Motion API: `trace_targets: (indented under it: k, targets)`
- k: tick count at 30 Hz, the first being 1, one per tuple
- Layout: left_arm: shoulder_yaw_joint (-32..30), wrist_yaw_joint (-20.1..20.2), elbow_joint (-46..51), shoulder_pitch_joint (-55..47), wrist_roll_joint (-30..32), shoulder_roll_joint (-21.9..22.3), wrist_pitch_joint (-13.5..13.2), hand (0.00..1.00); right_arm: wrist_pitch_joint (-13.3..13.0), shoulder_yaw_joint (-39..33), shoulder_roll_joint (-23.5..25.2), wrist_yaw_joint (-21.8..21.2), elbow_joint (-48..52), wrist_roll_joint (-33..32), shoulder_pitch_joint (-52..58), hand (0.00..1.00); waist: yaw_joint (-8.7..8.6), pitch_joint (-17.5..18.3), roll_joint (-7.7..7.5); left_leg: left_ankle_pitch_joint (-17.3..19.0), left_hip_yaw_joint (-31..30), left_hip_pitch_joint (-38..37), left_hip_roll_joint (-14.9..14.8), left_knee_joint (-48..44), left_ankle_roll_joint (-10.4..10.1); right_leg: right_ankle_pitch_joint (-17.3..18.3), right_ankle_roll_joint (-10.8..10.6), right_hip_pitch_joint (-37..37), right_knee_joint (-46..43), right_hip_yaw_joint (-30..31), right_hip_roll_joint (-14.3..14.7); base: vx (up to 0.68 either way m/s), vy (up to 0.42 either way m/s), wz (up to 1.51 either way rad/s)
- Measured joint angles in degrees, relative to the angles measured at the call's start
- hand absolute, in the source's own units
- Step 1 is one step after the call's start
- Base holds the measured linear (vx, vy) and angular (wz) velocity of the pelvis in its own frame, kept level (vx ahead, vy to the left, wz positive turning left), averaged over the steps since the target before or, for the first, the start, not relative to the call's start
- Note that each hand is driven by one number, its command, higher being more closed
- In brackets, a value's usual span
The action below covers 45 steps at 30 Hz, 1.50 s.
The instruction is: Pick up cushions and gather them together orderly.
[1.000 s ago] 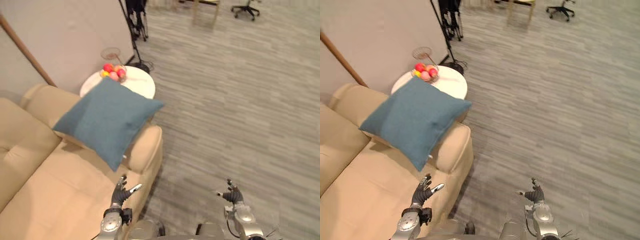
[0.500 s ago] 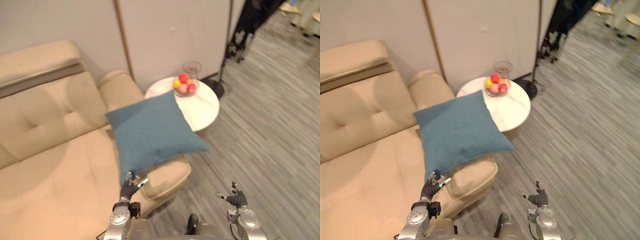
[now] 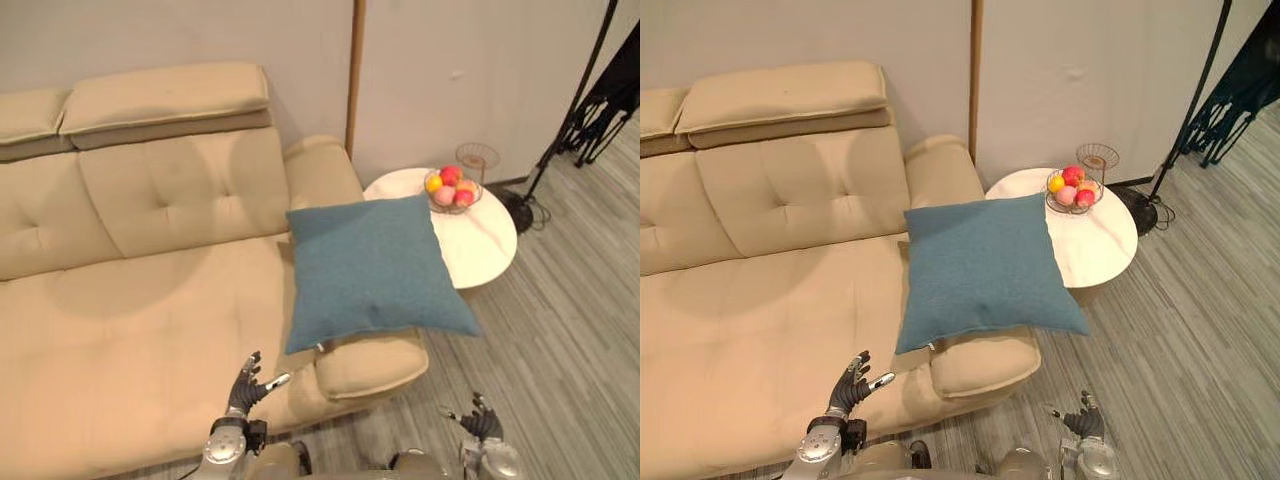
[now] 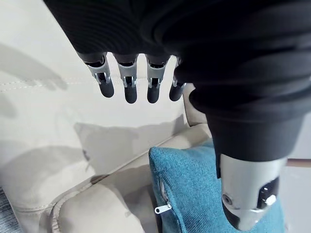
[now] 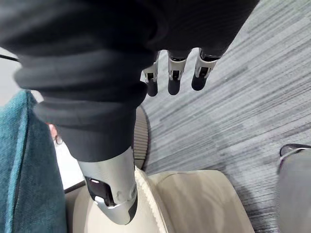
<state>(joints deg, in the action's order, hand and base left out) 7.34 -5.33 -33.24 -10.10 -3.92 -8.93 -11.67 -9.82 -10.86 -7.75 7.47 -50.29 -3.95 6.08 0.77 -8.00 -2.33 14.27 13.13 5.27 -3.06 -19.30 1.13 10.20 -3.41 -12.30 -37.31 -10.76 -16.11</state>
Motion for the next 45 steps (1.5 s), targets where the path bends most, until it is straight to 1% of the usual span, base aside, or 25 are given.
trace_targets:
  k: [1,2,3,4,5,6,7,8,9,12,15,17,19,21,23,25,27,31,34,35,36,38,39,42,45]
  targets:
    - [-0.04,-0.01,0.03,0.05,0.0,-0.02,-0.01,0.0,0.02,-0.03,0.09,0.0,0.01,0.01,0.11,0.0,-0.07,-0.28,0.61,0.13,-0.52,-0.01,-0.61,-0.36,0.18,1.19,-0.74,-0.49,0.87,2.08,1.63,0.11,-0.025,0.31]
    - [-0.26,-0.1,-0.01,0.29,0.0,-0.54,-0.02,0.0,0.02,-0.01,0.1,-0.03,0.04,0.01,-0.04,0.0,-0.02,-0.09,0.29,0.41,-1.35,0.04,-1.85,-1.12,0.12,2.49,-1.63,-1.36,4.48,6.0,5.36,0.11,-0.081,0.15]
    - [-0.34,-0.13,-0.1,0.51,0.01,-1.07,-0.02,0.0,0.02,-0.04,0.06,-0.01,0.13,0.01,-0.14,0.0,-0.04,0.03,0.12,0.47,-2.02,0.04,-2.09,-1.15,-0.09,2.47,-1.63,-1.64,6.5,7.61,6.74,0.09,-0.106,0.31]
    - [-0.59,-0.12,-0.4,1.24,0.01,-1.95,-0.04,0.0,-0.01,-0.35,-0.12,0.02,0.2,0.01,0.12,0.0,-0.27,0.24,-0.43,0.14,-2.66,-0.04,-2.32,-1.12,-0.92,2.19,-1.74,-2.04,9.98,9.48,8.67,0.11,-0.138,0.48]
    - [-0.73,-0.2,-1.03,2.08,0.03,-2.95,-0.09,0.0,0.01,-0.99,-0.49,0.09,0.41,0.02,0.68,0.0,-0.55,0.72,-1.4,0.22,-3.28,0.14,-1.69,-1.47,-1.78,-0.02,-1.59,-1.62,14.86,10.86,9.52,0.19,-0.18,0.74]
    - [-0.97,-0.42,-2.29,3.14,0.03,-2.24,-0.05,0.0,0.19,-2.71,-1.55,0.13,1.71,0.01,1.09,0.0,-1.45,0.86,-1.19,0.68,-4.81,-0.22,-1.8,-2.37,-2.59,-2.83,-1.31,-0.47,15.05,10.39,9.79,0.21,-0.166,0.56]
    - [-1.07,-0.5,-2.18,2.92,0.05,-1.95,-0.2,0.0,0.23,-3.0,-2.13,0.15,2.94,0.02,1.35,0.0,-1.47,1.25,-0.45,0.63,-4.83,-0.28,-2.22,-2.0,-2.68,-2.72,-1.13,-0.44,15.43,10.32,10.17,0.19,-0.12,0.22]
    - [-1.53,-0.84,-2.16,2.83,0.09,-1.67,-0.33,0.0,0.2,-3.47,-3.01,0.13,6.02,0.09,1.67,0.0,-1.32,1.31,0.68,0.5,-4.31,-0.75,-2.72,-1.03,-2.98,-2.59,-0.92,-0.59,15.67,10.69,10.87,0.17,-0.093,-0.22]
    - [-2.7,-1.03,-2.17,2.81,0.08,-1.53,-0.34,0.0,0.09,-3.91,-3.94,0.1,9.86,0.2,1.35,0.0,-1.39,1.44,1.77,0.03,-3.94,-1.31,-3.04,0.5,-3.69,-2.73,-0.71,-0.73,16.23,10.86,11.39,0.18,-0.109,-0.26]
    - [-5.92,-1.26,-2.16,3.03,0.01,-1.61,-0.48,0.0,0.05,-4.72,-5.72,0.09,15.4,1.83,1.27,0.0,-1.52,1.81,2.41,-0.75,-3.47,-2.96,-3.82,3.58,-4.84,-3.17,-0.07,0.0,17.95,10.84,12.48,0.11,-0.073,-0.13]
    - [-6.61,-1.34,-2.16,4.01,-0.05,-2.66,-0.67,0.0,-0.12,-5.11,-7.83,0.09,21.25,3.06,1.68,0.0,-1.71,2.15,1.88,-2.11,-3.5,-3.8,-3.93,6.82,-5.22,-3.75,0.29,1.07,20.47,10.67,12.91,0.04,-0.034,0.0]
    - [-6.88,-1.34,-2.16,5.15,-0.08,-3.1,-0.69,0.0,-0.51,-5.1,-8.89,-0.05,23.29,4.5,1.37,0.0,-2.09,2.2,1.69,-3.57,-3.49,-3.93,-3.7,8.98,-5.25,-5.16,0.25,1.04,22.89,10.53,12.92,0.06,0.009,0.03]
    - [-6.83,-1.36,-2.17,6.62,-0.1,-3.39,-0.7,0.0,-0.54,-5.02,-9.51,-0.13,23.38,4.55,-0.26,0.0,-2.35,2.18,1.68,-5.08,-3.51,-3.53,-3.31,10.85,-5.31,-6.64,0.19,1.03,25.3,10.41,12.79,0.02,0.02,0.05]
    - [-6.41,-1.52,-2.27,8.38,-0.23,-3.48,-0.7,0.0,-0.58,-4.66,-9.97,-0.15,22.5,4.53,-2.55,0.0,-3.04,2.08,1.78,-6.5,-3.6,-2.66,-2.81,11.71,-5.27,-7.74,0.14,0.88,26.97,9.85,12.22,-0.02,0.019,0.14]
    - [-4.33,-2.44,-3.08,12.38,-0.51,-3.79,-0.9,0.0,-0.59,-2.4,-11.46,-0.16,20.05,4.32,-7.02,0.0,-3.0,1.69,2.0,-7.75,-3.52,-0.57,-2.43,12.45,-5.0,-9.26,0.28,-1.11,27.83,9.65,11.97,-0.08,0.015,0.08]
    - [-2.53,-2.56,-5.43,17.82,-1.2,-3.76,-1.07,0.0,-0.63,0.53,-12.23,-0.19,17.24,3.98,-12.73,0.0,-3.05,-0.12,1.95,-9.24,-3.63,2.02,-2.1,12.55,-4.83,-11.08,0.43,-3.13,28.71,9.49,11.9,-0.14,-0.011,0.06]
    - [0.03,-2.82,-7.13,24.18,-2.39,-3.5,-1.07,0.0,-0.64,4.17,-12.33,-0.21,12.82,2.37,-20.05,0.0,-2.97,-2.91,2.0,-9.96,-3.63,5.87,-2.11,11.99,-4.51,-12.89,0.71,-6.55,28.93,9.57,11.67,-0.21,-0.001,0.04]
    - [1.75,-3.63,-9.67,31.05,-3.68,-2.47,-1.05,0.0,-0.52,5.19,-12.08,-0.04,8.6,-0.4,-27.02,0.0,-2.95,-5.89,1.97,-10.5,-4.04,11.06,-2.17,9.24,-4.4,-15.05,0.92,-9.83,29.57,9.5,11.45,-0.19,-0.02,0.08]
    - [3.82,-4.44,-13.07,38.59,-6.63,-1.16,-1.01,0.0,-0.02,5.7,-12.0,0.31,6.2,-3.51,-32.28,0.0,-2.96,-8.49,1.91,-10.46,-4.74,14.67,-2.2,6.98,-4.39,-16.23,0.9,-12.13,29.27,9.51,11.33,-0.21,-0.032,0.09]
    - [4.99,-4.96,-14.85,42.78,-7.71,-0.52,-0.98,1.0,0.31,6.82,-11.98,0.94,5.7,-4.99,-35.05,1.0,-2.96,-9.79,1.81,-10.41,-4.93,15.76,-2.22,6.25,-4.47,-16.72,0.9,-12.81,29.25,9.55,11.27,-0.19,-0.025,0.02]
    - [5.76,-5.18,-15.71,44.74,-8.19,-0.13,-0.96,1.0,0.38,7.63,-11.77,1.35,5.39,-5.2,-36.58,1.0,-2.97,-10.02,1.76,-10.37,-4.88,16.47,-2.23,6.02,-4.52,-17.03,0.91,-13.45,29.25,9.66,11.26,-0.17,-0.028,0.0]
    - [6.25,-7.4,-18.22,51.39,-10.34,1.06,-0.48,1.0,1.06,10.87,-11.19,2.41,5.1,-6.78,-42.49,1.0,-2.88,-11.39,1.72,-10.31,-4.05,18.62,-2.92,4.24,-4.42,-17.69,0.62,-15.02,29.23,9.95,11.51,-0.15,-0.047,-0.09]
    - [6.28,-7.9,-18.23,52.93,-11.16,0.98,-0.32,1.0,1.48,11.97,-11.06,2.86,5.16,-7.16,-44.05,1.0,-2.81,-11.4,1.73,-10.31,-3.52,19.38,-3.23,3.75,-4.43,-18.1,0.96,-15.59,29.22,10.01,11.72,-0.11,-0.053,-0.1]
    - [6.24,-9.82,-17.83,55.71,-13.04,-0.09,-0.14,1.0,1.67,13.56,-11.65,4.05,7.98,-7.25,-44.84,1.0,-1.86,-11.56,1.76,-10.3,-2.32,20.08,-4.54,2.79,-4.47,-18.67,1.6,-16.13,29.17,10.02,12.44,-0.06,-0.068,-0.08]
    - [6.26,-10.01,-14.88,55.8,-14.28,-1.12,-0.11,1.0,1.74,15.13,-12.8,4.29,13.63,-7.26,-44.26,1.0,-1.54,-11.56,1.76,-10.38,-1.16,20.06,-5.19,2.82,-4.62,-18.83,1.84,-16.47,29.13,10.39,12.87,0.0,-0.059,-0.09]
